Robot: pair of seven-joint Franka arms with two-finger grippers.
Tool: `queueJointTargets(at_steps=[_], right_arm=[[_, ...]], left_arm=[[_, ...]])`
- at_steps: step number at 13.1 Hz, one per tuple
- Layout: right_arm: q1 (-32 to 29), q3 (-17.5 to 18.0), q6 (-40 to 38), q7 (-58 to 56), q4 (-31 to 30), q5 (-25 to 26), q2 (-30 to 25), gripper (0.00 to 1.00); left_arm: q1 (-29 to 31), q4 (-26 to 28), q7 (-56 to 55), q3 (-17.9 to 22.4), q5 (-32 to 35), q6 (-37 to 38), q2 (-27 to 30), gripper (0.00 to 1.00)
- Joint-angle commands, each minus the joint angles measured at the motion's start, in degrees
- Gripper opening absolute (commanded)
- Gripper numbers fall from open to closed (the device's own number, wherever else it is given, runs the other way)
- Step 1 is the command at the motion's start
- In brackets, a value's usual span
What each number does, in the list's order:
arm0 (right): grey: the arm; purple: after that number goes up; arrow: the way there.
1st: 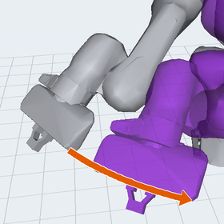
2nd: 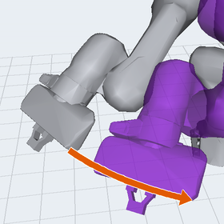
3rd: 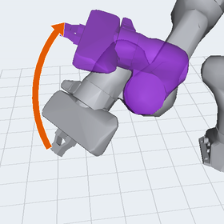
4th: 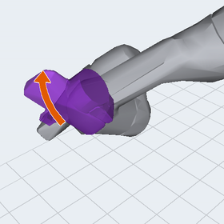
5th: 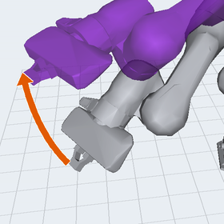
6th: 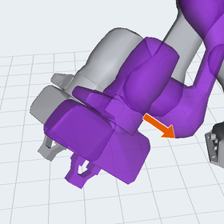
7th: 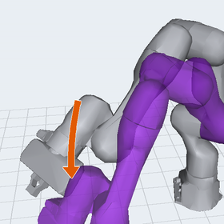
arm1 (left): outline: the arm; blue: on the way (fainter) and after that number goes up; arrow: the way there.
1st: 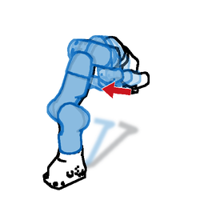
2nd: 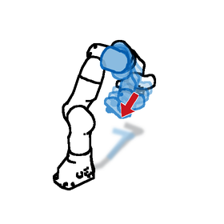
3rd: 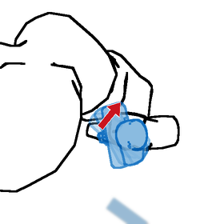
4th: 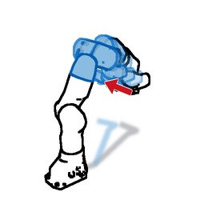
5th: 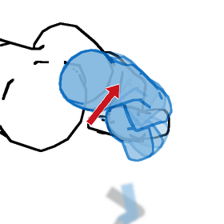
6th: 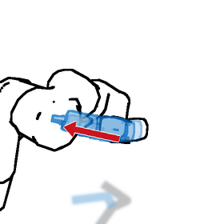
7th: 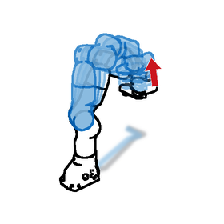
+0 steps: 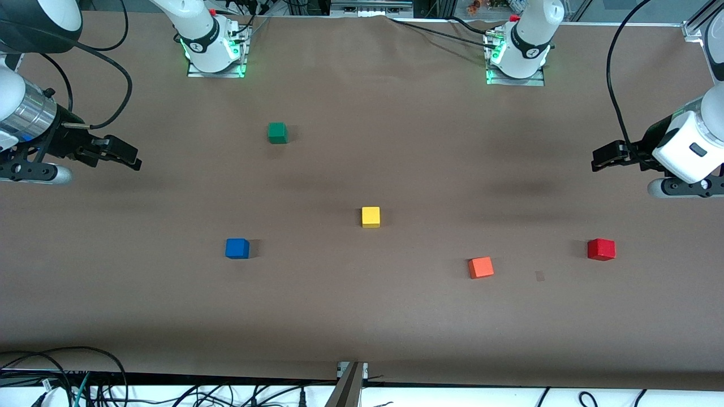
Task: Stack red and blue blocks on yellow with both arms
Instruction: 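Move the left gripper down toward the red cube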
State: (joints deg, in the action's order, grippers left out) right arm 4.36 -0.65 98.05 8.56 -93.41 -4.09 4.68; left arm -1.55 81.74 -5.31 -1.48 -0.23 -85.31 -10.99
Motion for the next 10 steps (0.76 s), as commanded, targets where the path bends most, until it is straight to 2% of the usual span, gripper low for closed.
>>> queueJointTargets(at_steps=[1,2,6,10], right_arm=[[1.61,0.56,-1.54,-0.64,0.07,3.97,-0.38,1.00],[2.58,0.56,-1.64,-1.17,0.16,5.83,-0.38,1.00],[3.12,0.38,-1.64,-1.17,0.16,6.11,-0.46,1.00],[3.12,0.38,-1.64,-1.17,0.25,5.94,-0.46,1.00]], left_arm=[[-0.56,-2.28,0.04,0.34,1.28,1.55,-0.79,1.00],[-0.65,-2.72,-0.05,0.43,1.11,2.50,-0.87,1.00],[0.31,-2.99,0.56,0.86,0.76,2.78,-2.45,1.00],[4.08,-2.99,0.65,1.22,1.37,-0.72,-7.71,1.00]])
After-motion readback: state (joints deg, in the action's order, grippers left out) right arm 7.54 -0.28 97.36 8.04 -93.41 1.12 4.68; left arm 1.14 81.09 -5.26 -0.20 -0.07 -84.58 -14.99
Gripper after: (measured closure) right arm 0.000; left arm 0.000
